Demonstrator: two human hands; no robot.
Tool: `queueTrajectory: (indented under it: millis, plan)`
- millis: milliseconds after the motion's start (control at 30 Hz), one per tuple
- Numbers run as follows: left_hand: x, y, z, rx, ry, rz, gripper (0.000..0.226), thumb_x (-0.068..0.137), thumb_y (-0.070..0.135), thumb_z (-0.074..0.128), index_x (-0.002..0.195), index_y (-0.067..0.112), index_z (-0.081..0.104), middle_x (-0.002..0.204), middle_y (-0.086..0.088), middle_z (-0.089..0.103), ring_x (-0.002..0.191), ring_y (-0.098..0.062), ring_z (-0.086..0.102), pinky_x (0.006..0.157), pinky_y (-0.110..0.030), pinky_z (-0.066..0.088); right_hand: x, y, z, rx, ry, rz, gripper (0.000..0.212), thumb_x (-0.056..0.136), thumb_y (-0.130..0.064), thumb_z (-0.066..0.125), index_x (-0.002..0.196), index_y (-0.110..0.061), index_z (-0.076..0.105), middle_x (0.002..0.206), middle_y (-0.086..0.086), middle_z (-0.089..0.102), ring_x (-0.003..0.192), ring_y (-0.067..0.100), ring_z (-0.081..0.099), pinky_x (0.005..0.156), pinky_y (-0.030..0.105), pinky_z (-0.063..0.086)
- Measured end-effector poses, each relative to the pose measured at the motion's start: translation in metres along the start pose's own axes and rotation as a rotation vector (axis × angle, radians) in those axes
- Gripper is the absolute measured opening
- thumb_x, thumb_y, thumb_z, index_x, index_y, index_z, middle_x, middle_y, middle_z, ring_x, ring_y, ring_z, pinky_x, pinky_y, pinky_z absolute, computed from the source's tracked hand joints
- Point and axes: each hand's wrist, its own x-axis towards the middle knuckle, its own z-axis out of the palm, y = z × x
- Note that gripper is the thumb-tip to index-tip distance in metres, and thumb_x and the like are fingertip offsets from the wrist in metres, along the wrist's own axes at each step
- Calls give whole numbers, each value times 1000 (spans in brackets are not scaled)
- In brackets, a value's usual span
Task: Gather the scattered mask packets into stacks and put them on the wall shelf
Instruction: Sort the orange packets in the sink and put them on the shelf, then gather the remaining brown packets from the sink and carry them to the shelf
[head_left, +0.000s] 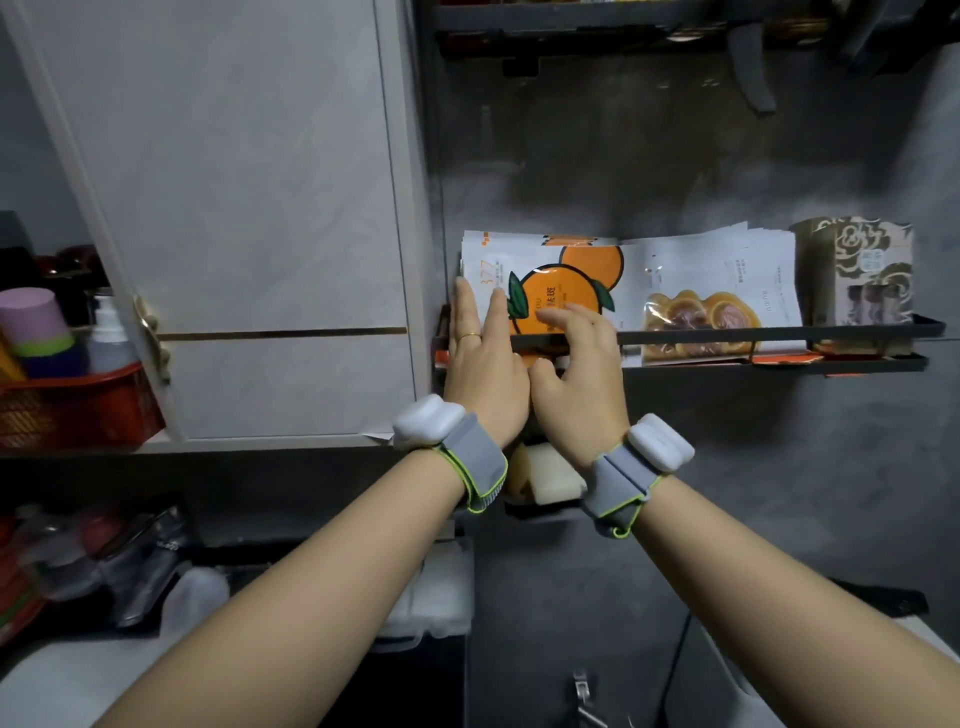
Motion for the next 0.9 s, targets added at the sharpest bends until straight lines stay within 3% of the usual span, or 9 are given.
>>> queueTrajectory:
  millis: [67, 133, 200, 267, 467, 533, 667, 767, 900]
  plan:
    - [-15, -13, -9, -88, -19, 18, 63, 95, 3, 36, 150, 22, 14, 161, 1, -6, 148, -17, 5, 115, -21, 10, -14, -4, 12, 71, -6, -7, 41, 77, -5, 49, 116, -11, 59, 123, 7, 50, 120, 20, 47, 106, 39, 39]
    - [-35, -31, -22, -161, -36, 52, 60, 93, -1, 38, 148, 18, 23, 159, -3, 14, 145, -16, 19, 109, -10, 12, -31, -11, 31, 119, -37, 43, 36, 77, -3, 49, 110, -11, 60, 114, 5, 54, 105, 9, 50, 99, 26, 41]
    - [-50, -43, -30, -237, -32, 48, 57, 92, -3, 39, 146, 16, 29, 152, -6, 30, 140, -17, 30, 113, -16, 20, -45, -15, 43, 139, -60, 61, 32, 77, -7, 46, 106, -13, 60, 106, 3, 55, 93, 1, 46, 86, 8, 37]
    - [-65, -67, -42, -307, -33, -22, 56, 92, -2, 40, 144, 16, 33, 149, -7, 35, 139, -19, 34, 117, -31, 26, -63, -23, 65, 156, -110, 85, 29, 80, -4, 47, 104, -15, 59, 104, 1, 53, 90, 2, 47, 80, 0, 34]
    - [-112, -166, -92, -358, -15, -174, 49, 91, 1, 45, 138, 11, 40, 142, -11, 39, 132, -23, 43, 111, -44, 37, -131, -57, 147, 247, -246, 214, 28, 83, 1, 50, 104, -16, 58, 112, 5, 54, 95, 8, 54, 80, -1, 37]
    - [-122, -186, -102, -348, -20, -196, 47, 92, 1, 46, 137, 12, 41, 142, -9, 39, 131, -21, 44, 110, -43, 39, -143, -61, 164, 257, -272, 239, 29, 83, 0, 50, 108, -14, 58, 115, 5, 54, 95, 7, 54, 84, 4, 40]
    - [-149, -237, -131, -315, -61, -261, 45, 93, 6, 48, 137, 15, 40, 143, -5, 37, 129, -18, 45, 109, -41, 40, -178, -72, 211, 250, -309, 299, 28, 83, -5, 55, 109, -16, 57, 117, 6, 56, 100, 14, 57, 94, 30, 47]
    - [-174, -273, -152, -272, -118, -312, 46, 93, 9, 49, 138, 16, 39, 143, -4, 37, 128, -19, 46, 109, -40, 40, -206, -74, 243, 230, -370, 344, 28, 85, -9, 58, 112, -13, 55, 117, 6, 56, 102, 15, 55, 93, 29, 46]
    - [-203, -313, -177, -202, -175, -394, 46, 96, 14, 47, 141, 16, 36, 144, -3, 37, 124, -18, 49, 103, -24, 36, -240, -67, 277, 163, -447, 398, 27, 87, -13, 59, 113, -12, 54, 118, 10, 54, 100, 17, 55, 93, 28, 44]
